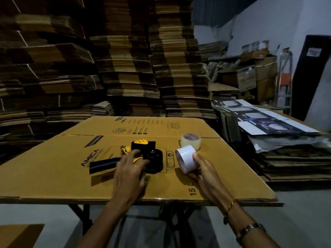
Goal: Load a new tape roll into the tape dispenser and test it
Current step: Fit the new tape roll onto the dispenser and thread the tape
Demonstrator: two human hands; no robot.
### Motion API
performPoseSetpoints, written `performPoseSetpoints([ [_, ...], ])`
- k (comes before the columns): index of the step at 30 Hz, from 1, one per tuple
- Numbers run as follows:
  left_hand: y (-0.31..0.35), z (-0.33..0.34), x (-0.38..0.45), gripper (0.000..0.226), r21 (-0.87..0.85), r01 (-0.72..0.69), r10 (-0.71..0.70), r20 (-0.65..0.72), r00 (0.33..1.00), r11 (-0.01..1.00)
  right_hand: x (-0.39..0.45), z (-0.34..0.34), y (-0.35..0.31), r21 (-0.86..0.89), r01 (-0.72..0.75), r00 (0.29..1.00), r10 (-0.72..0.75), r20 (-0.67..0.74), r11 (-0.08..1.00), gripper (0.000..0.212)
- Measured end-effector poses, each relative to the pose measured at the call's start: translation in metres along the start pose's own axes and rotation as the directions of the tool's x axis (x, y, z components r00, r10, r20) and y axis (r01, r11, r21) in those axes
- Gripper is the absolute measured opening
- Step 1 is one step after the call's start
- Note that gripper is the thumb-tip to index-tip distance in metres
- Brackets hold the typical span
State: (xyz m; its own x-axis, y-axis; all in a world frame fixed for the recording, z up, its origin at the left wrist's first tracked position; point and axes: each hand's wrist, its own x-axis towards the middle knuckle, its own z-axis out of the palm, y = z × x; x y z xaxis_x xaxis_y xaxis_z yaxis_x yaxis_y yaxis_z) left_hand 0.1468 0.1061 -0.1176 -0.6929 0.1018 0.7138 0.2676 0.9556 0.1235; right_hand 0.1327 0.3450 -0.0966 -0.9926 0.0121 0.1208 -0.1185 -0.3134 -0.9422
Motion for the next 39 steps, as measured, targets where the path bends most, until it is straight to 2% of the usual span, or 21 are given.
performPoseSetpoints([
  [2, 0.024, 0.003, 0.001, 0.033, -0.345, -0.006, 0.025, 0.052, 0.998, 0.939, -0.002, 0.0, 0.003, -0.05, 0.049, 0.997, -0.046, 0.057, 0.998, 0.034],
  [4, 0.05, 0.009, 0.003, 0.035, -0.634, 0.161, -0.038, 0.203, 0.978, 0.756, -0.005, -0.001, 0.006, -0.108, 0.083, 0.989, -0.069, 0.129, 0.991, 0.036],
  [6, 0.069, 0.015, 0.009, 0.03, -0.77, 0.371, -0.129, 0.359, 0.924, 0.519, -0.007, -0.002, 0.007, -0.159, 0.109, 0.981, -0.08, 0.178, 0.981, 0.032],
  [9, 0.083, 0.016, 0.016, 0.018, -0.81, 0.558, -0.176, 0.531, 0.829, 0.18, -0.007, -0.005, 0.009, -0.19, 0.142, 0.97, -0.099, 0.221, 0.971, 0.028],
  [13, 0.078, 0.012, 0.02, 0.026, -0.785, 0.62, -0.242, 0.603, 0.76, -0.01, -0.006, -0.007, 0.01, -0.212, 0.157, 0.956, -0.095, 0.278, 0.965, 0.024],
  [17, 0.068, 0.011, 0.021, 0.031, -0.761, 0.582, -0.313, 0.649, 0.694, -0.287, -0.002, -0.008, 0.017, -0.261, 0.169, 0.939, -0.075, 0.334, 0.951, 0.02],
  [19, 0.066, 0.012, 0.022, 0.031, -0.757, 0.555, -0.314, 0.65, 0.692, -0.345, -0.001, -0.007, 0.019, -0.31, 0.174, 0.94, -0.063, 0.337, 0.935, 0.019],
  [21, 0.067, 0.013, 0.022, 0.028, -0.761, 0.549, -0.288, 0.642, 0.71, -0.345, -0.001, -0.006, 0.019, -0.342, 0.205, 0.94, -0.087, 0.33, 0.917, 0.017],
  [23, 0.069, 0.012, 0.018, 0.019, -0.767, 0.571, -0.217, 0.634, 0.742, -0.292, -0.002, -0.005, 0.019, -0.335, 0.222, 0.944, -0.116, 0.309, 0.915, 0.015],
  [25, 0.071, 0.012, 0.013, 0.016, -0.774, 0.602, -0.141, 0.63, 0.764, -0.196, -0.001, -0.007, 0.019, -0.312, 0.226, 0.95, -0.138, 0.281, 0.923, 0.015],
  [28, 0.07, 0.015, 0.012, 0.016, -0.79, 0.6, -0.127, 0.613, 0.78, -0.129, 0.0, -0.008, 0.019, -0.292, 0.226, 0.95, -0.144, 0.276, 0.929, 0.016],
  [30, 0.068, 0.014, 0.014, 0.017, -0.785, 0.594, -0.174, 0.619, 0.766, -0.177, -0.002, -0.007, 0.017, -0.263, 0.197, 0.95, -0.119, 0.287, 0.944, 0.019],
  [33, 0.064, 0.015, 0.016, 0.027, -0.745, 0.54, -0.243, 0.65, 0.72, -0.391, -0.005, -0.005, 0.015, -0.216, 0.144, 0.939, -0.065, 0.337, 0.966, 0.018],
  [35, 0.06, 0.017, 0.017, 0.034, -0.718, 0.504, -0.269, 0.667, 0.695, -0.479, -0.006, -0.005, 0.014, -0.235, 0.136, 0.931, -0.043, 0.363, 0.962, 0.016],
  [37, 0.06, 0.017, 0.018, 0.037, -0.714, 0.501, -0.264, 0.668, 0.695, -0.489, -0.006, -0.006, 0.014, -0.252, 0.129, 0.934, -0.032, 0.356, 0.959, 0.016],
  [39, 0.064, 0.014, 0.017, 0.028, -0.737, 0.516, -0.23, 0.646, 0.728, -0.437, -0.006, -0.007, 0.014, -0.232, 0.121, 0.945, -0.041, 0.325, 0.965, 0.016],
])
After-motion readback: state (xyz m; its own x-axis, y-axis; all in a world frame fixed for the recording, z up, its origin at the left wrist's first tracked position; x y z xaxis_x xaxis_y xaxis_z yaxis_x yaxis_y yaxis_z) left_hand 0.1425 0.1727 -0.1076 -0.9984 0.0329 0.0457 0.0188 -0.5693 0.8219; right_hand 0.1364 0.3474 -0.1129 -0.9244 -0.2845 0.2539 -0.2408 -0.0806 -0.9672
